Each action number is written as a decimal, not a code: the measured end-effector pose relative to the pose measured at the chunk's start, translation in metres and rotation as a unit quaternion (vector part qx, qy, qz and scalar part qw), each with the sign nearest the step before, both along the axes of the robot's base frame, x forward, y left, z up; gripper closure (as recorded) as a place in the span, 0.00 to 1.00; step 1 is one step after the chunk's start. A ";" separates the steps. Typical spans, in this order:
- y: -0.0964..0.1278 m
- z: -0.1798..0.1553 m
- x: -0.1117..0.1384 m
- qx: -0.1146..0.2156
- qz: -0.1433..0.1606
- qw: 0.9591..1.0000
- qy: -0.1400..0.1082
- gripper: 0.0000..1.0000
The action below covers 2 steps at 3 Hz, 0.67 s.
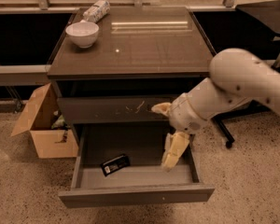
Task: Pick rxbar chocolate from middle drawer and place on counter
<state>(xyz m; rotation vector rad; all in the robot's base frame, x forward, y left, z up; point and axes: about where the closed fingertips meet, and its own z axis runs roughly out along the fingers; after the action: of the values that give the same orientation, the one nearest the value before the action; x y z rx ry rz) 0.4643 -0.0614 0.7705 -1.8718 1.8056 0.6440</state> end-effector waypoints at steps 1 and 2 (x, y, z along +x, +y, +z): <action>0.034 -0.078 0.001 0.020 0.041 0.998 0.043 0.00; 0.059 -0.139 0.002 0.007 0.052 0.997 0.056 0.00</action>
Offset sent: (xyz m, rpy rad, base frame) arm 0.0125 0.0904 -0.2240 -0.0373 0.1161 0.0933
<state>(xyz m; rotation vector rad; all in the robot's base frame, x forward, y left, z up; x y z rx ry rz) 0.4663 -0.0019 0.6319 -1.9658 1.7752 0.8122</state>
